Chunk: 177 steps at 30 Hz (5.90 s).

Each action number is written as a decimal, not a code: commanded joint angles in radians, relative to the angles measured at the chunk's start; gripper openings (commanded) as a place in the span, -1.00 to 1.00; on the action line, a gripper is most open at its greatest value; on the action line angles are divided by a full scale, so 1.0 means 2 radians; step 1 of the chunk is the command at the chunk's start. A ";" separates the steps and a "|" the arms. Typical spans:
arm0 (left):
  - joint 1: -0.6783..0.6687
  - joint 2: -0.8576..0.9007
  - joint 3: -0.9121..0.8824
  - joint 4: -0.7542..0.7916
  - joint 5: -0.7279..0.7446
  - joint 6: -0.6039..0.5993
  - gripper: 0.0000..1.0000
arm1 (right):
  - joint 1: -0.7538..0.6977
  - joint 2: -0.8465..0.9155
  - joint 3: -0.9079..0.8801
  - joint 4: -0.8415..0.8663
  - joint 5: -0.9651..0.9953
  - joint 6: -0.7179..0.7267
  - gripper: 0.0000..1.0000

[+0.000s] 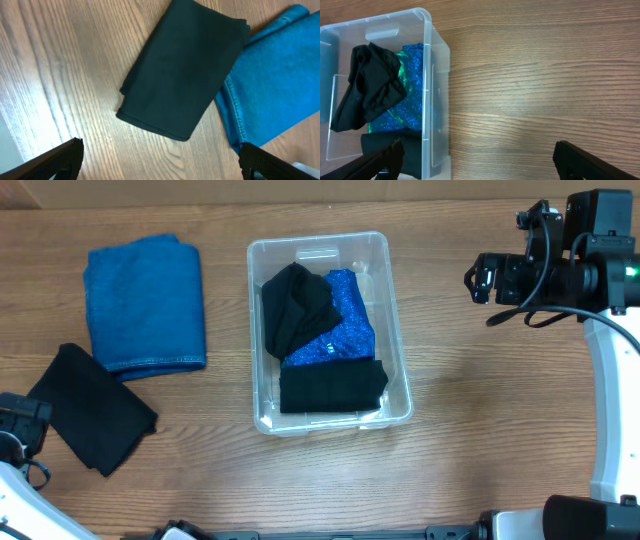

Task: Pack container
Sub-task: 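Grasp the black cloth on the left with the left gripper, then lay the black cloth into the bin with the left gripper and release, then grasp the edge of the folded blue towel with the left gripper, then lift the blue towel over the bin and lay it on top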

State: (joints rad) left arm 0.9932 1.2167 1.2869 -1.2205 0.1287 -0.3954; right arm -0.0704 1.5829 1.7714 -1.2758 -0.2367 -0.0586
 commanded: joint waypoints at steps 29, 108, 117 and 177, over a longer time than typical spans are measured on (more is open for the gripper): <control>-0.062 0.297 0.000 0.115 0.309 0.213 -0.92 | 0.001 -0.001 -0.044 0.039 -0.004 0.003 1.00; -0.221 0.598 0.303 0.229 0.380 0.238 -0.51 | 0.001 -0.001 -0.064 0.020 0.005 0.003 1.00; -0.232 0.344 0.308 0.116 0.381 0.231 -0.92 | 0.001 -0.001 -0.064 0.016 0.005 0.003 1.00; -0.682 0.533 0.315 -0.013 -0.099 0.127 -0.92 | 0.001 -0.001 -0.064 0.003 0.005 0.003 1.00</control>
State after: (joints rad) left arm -0.3756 2.1433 1.9255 -1.1759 -0.1013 -0.0978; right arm -0.0704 1.5833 1.6451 -1.2739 -0.2291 -0.0551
